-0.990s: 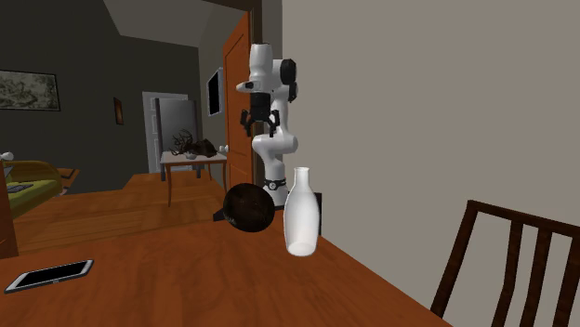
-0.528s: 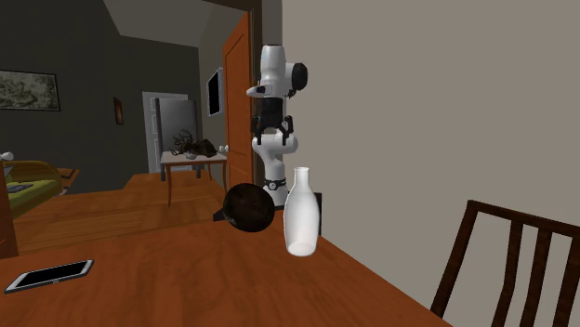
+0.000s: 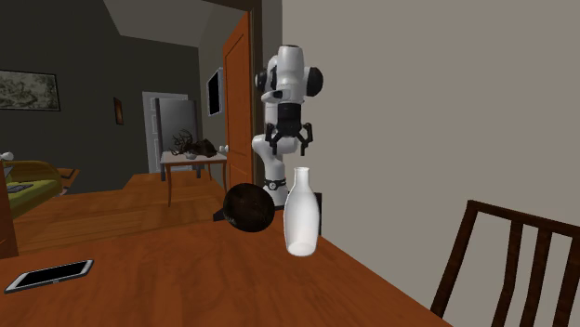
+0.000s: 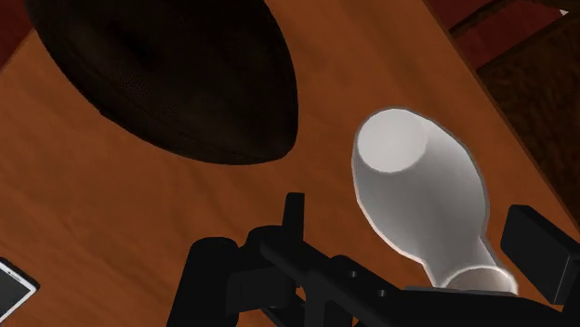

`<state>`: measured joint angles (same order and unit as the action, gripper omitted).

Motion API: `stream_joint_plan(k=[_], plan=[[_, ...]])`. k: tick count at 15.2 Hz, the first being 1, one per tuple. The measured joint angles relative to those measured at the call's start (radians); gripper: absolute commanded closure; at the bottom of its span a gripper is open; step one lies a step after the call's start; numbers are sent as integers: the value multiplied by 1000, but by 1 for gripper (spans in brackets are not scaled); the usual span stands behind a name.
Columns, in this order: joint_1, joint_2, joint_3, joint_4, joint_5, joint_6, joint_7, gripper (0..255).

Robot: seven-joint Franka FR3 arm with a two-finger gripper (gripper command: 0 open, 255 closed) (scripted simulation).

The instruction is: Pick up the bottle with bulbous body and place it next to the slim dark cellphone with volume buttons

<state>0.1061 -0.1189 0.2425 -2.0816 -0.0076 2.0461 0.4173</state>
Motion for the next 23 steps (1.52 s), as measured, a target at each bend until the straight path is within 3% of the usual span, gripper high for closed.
stream_joint_plan(k=[6,14,20,21,23], plan=[[30,190,38,171,-62,33,106,0],[35,249,38,145,-85,117,129,0],[36,253,38,138,-87,128,131,0],[36,253,38,138,-87,128,131,255],[36,253,38,138,-87,128,131,255]])
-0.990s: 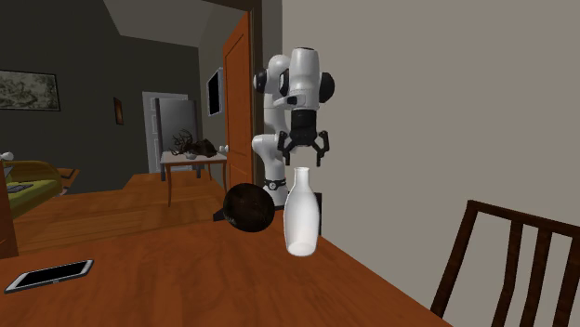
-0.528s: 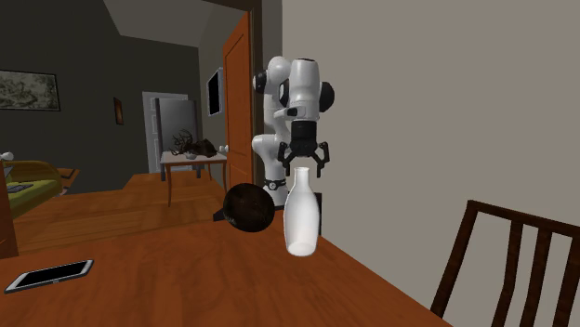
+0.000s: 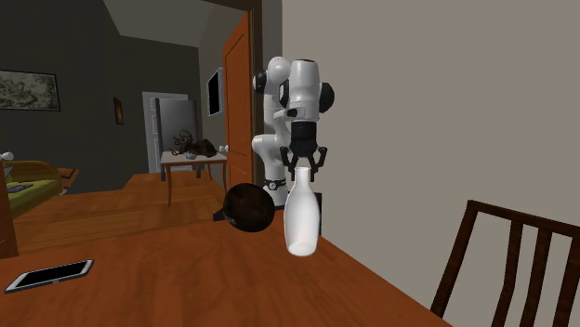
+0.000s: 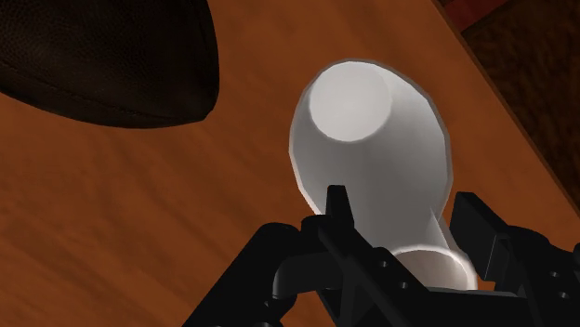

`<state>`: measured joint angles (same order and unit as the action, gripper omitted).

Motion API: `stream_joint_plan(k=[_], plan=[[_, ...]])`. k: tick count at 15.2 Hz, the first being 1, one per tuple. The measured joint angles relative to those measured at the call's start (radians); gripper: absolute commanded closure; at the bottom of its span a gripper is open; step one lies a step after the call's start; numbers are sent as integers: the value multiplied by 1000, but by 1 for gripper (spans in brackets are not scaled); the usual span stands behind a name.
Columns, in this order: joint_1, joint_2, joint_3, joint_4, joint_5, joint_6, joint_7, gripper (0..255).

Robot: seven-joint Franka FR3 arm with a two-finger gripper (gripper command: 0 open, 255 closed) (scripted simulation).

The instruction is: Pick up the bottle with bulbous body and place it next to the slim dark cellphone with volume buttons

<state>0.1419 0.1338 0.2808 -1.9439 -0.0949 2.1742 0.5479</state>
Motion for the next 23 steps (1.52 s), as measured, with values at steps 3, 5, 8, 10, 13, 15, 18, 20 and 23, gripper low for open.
stream_joint_plan(k=[3,5,8,10,13,15,18,20,23], plan=[[0,0,0,0,0,0,0,255],[0,0,0,0,0,0,0,255],[0,0,0,0,0,0,0,255],[-1,-5,0,10,3,-15,-3,255],[-1,-17,1,32,8,-48,-7,255],[-2,-25,1,46,12,-70,-10,255],[-2,-37,2,77,17,-111,-15,255],[-1,-43,3,97,20,-138,-15,255],[-2,-49,3,132,23,-177,-21,255]])
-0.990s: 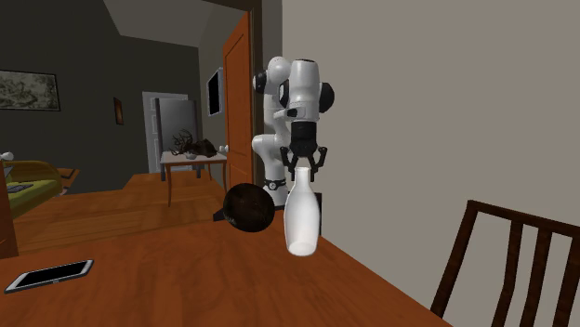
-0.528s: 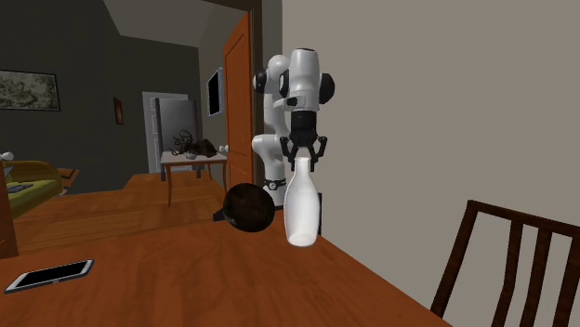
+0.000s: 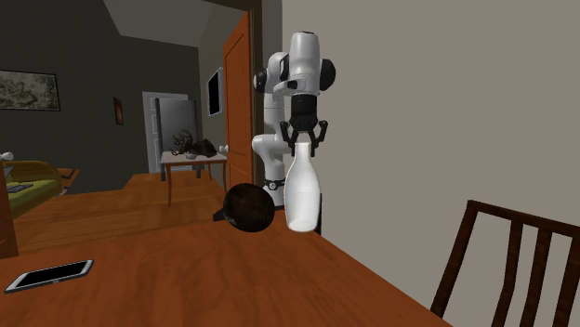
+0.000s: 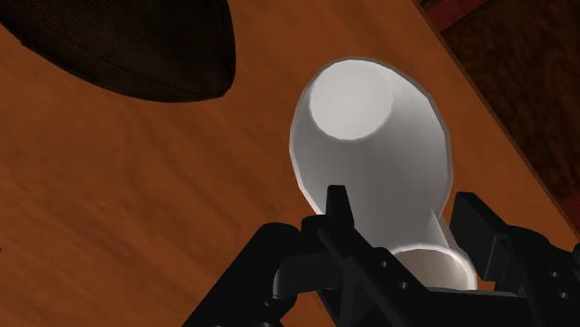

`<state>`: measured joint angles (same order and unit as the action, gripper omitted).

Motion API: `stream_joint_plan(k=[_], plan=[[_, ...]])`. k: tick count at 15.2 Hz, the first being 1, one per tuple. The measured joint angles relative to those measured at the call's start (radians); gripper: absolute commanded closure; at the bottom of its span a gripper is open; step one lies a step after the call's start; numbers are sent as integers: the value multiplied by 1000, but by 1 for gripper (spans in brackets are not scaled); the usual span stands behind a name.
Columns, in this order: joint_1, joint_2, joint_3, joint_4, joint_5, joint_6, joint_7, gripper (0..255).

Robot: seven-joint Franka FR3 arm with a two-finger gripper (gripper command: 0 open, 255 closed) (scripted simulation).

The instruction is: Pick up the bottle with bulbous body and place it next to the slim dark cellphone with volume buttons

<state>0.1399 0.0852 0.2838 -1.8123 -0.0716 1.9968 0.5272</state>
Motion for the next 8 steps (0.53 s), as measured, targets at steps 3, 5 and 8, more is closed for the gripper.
stream_joint_plan(k=[3,5,8], plan=[[1,-3,1,33,2,-36,-2,255],[0,-6,0,58,3,-64,-4,255],[0,-6,0,98,4,-104,-7,255]])
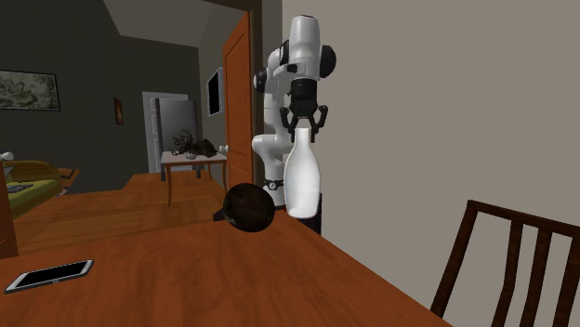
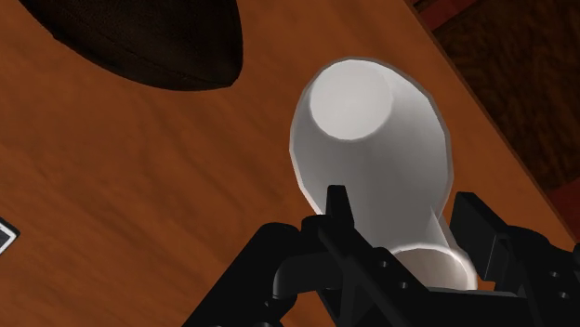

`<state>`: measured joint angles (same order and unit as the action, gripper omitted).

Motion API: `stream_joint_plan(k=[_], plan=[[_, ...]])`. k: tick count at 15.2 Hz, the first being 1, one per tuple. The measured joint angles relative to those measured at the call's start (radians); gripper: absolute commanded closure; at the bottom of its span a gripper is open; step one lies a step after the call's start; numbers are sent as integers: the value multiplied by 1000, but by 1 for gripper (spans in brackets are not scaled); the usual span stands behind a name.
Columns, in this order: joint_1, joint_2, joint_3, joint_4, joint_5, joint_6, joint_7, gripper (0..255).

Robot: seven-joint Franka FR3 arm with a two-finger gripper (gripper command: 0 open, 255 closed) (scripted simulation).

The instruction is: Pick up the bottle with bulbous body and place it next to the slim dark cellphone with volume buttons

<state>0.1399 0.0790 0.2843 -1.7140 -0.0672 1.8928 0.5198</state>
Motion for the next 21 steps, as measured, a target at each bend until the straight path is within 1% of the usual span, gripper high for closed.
stream_joint_plan(k=[13,21], plan=[[6,15,4,196,-3,-182,-3,255],[15,57,8,359,-15,-304,-1,255]])
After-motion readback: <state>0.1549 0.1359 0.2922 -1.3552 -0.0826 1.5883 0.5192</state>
